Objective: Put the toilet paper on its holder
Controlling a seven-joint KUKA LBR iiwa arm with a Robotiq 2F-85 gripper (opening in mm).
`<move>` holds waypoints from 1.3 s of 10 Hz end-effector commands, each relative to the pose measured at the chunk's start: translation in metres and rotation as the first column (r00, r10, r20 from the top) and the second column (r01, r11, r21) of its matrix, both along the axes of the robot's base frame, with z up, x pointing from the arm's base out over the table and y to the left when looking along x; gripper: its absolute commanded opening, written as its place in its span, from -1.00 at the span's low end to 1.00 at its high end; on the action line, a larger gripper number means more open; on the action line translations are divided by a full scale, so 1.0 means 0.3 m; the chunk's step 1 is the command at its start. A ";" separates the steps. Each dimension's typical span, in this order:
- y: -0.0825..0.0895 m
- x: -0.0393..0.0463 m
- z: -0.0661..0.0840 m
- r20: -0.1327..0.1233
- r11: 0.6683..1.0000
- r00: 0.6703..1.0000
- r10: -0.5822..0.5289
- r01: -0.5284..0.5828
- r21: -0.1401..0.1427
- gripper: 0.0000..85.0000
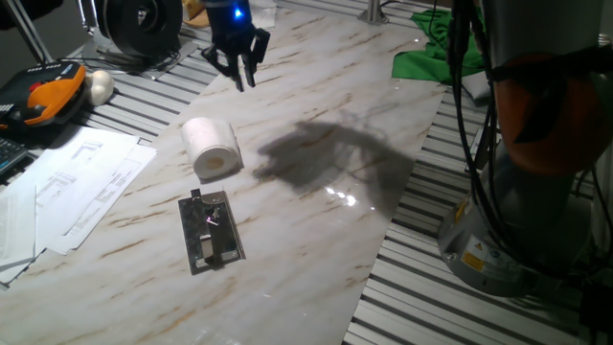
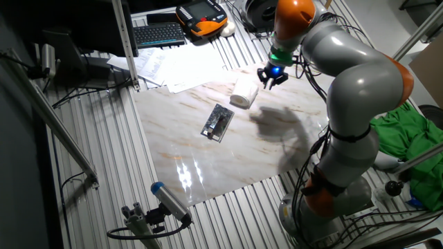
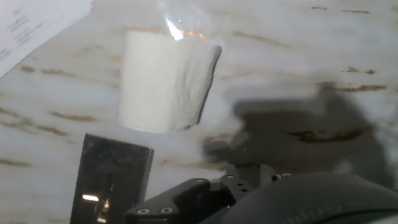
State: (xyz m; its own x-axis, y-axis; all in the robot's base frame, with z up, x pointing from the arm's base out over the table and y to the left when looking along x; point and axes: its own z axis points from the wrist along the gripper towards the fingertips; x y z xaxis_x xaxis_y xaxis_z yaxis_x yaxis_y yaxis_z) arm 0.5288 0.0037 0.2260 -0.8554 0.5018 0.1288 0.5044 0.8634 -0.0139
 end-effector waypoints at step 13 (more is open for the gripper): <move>0.152 0.242 -0.279 0.072 0.986 0.983 -0.168 0.169 -0.005 1.00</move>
State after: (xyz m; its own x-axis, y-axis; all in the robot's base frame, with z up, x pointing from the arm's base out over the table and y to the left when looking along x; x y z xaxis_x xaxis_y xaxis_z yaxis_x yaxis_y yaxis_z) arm 0.6019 0.0500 0.1415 -0.7656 0.6401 0.0635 0.6423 0.7663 0.0191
